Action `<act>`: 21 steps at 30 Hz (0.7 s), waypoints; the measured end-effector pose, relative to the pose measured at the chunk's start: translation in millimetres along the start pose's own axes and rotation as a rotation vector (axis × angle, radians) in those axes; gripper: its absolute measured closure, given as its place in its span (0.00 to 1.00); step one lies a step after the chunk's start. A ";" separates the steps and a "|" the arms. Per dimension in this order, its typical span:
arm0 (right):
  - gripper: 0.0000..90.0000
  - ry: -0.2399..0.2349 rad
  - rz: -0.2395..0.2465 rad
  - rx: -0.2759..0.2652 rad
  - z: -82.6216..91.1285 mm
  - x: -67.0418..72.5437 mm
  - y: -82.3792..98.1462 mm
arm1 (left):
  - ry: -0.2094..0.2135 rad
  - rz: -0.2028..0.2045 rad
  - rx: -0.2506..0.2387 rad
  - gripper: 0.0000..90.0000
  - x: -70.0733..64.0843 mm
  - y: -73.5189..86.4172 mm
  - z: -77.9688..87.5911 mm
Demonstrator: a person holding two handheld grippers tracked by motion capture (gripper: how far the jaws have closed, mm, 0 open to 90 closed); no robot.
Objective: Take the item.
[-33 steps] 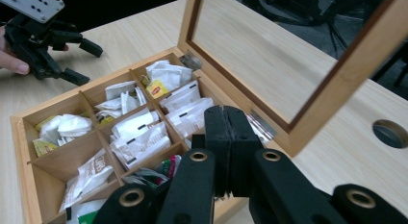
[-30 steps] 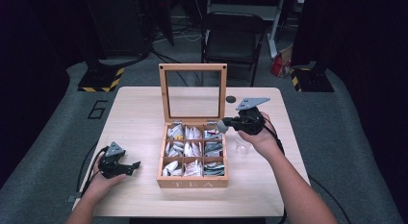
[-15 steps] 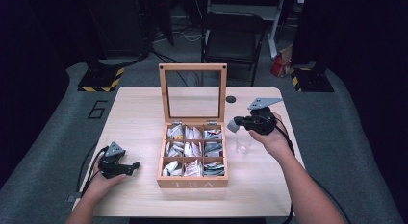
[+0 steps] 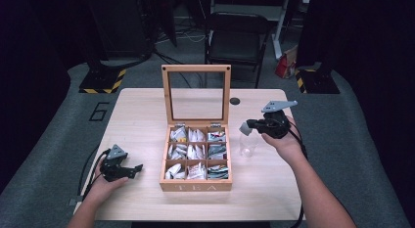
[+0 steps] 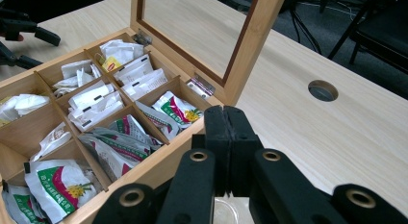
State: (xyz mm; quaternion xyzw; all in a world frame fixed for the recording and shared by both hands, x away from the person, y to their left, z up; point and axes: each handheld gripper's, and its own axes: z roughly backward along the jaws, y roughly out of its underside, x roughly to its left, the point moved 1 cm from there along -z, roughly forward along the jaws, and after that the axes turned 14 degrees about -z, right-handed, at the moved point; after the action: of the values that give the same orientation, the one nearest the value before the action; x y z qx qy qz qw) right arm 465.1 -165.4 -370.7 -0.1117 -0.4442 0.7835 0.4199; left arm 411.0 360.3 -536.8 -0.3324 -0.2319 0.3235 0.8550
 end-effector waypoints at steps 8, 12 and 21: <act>1.00 0.009 0.003 0.006 0.4 -3.6 5.0 | -0.001 0.001 -0.002 0.14 -0.1 0.0 -0.2; 1.00 0.012 -0.002 0.014 -1.1 -4.4 8.7 | 0.003 -0.001 0.003 0.14 0.1 -0.1 0.3; 1.00 0.016 -0.016 0.032 -6.8 -7.7 21.7 | 0.003 -0.001 0.003 0.14 0.1 -0.1 0.3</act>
State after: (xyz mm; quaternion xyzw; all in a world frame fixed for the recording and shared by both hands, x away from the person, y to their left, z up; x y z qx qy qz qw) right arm 461.5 -172.7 -393.3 -0.1075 -0.4292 0.7862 0.4314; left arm 411.0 360.5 -536.6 -0.3313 -0.2304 0.3230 0.8560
